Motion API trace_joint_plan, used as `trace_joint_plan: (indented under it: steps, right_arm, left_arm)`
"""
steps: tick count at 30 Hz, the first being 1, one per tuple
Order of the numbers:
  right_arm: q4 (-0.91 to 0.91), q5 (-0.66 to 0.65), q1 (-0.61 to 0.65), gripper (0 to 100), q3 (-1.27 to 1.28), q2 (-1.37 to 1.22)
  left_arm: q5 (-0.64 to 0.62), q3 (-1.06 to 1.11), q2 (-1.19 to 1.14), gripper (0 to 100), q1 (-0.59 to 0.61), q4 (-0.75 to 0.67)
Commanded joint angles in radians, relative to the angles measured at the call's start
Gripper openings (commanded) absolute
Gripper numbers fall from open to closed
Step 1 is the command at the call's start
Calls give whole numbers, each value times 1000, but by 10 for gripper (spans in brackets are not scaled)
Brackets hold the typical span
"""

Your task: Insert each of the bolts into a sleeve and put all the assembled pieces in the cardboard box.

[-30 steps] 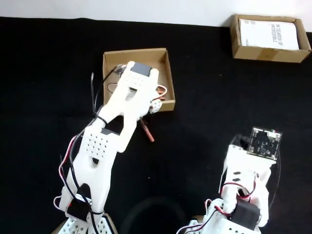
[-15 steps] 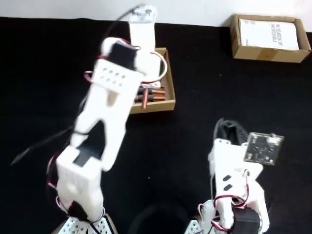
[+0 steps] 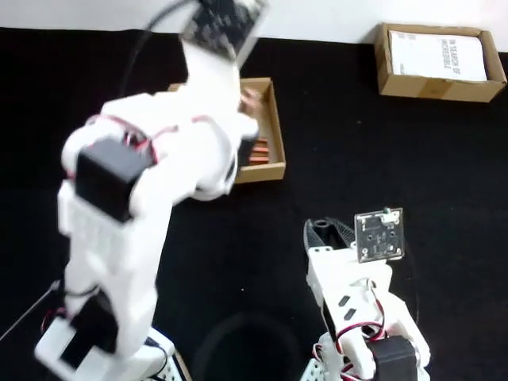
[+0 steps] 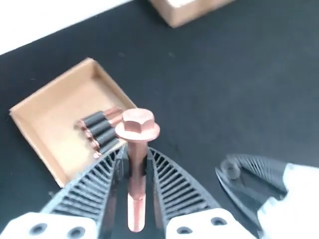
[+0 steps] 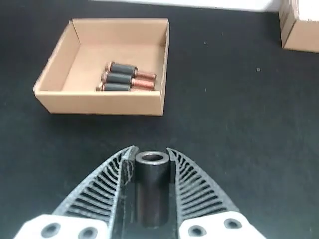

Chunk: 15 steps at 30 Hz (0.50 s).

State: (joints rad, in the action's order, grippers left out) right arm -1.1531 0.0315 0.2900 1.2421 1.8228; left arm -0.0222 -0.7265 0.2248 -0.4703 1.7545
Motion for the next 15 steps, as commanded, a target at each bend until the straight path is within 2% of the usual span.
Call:
trace_joint_plan:
  steps: [1, 4, 5, 11, 15]
  right_arm:
    - [94, 3, 8, 6, -2, 5]
    - [159, 3, 8, 6, -4, 7]
    - [171, 3, 8, 6, -4, 7]
    - [170, 9, 12, 6, -15, 8]
    - [54, 9, 13, 6, -70, 8]
  left_arm:
    - [49, 272, 228, 9, -104, 6]
    - [52, 529, 410, 9, -173, -21]
    - [51, 607, 461, 9, -185, -69]
    - [51, 1021, 682, 9, -154, -543]
    - [6, 1260, 773, 9, -162, -821]
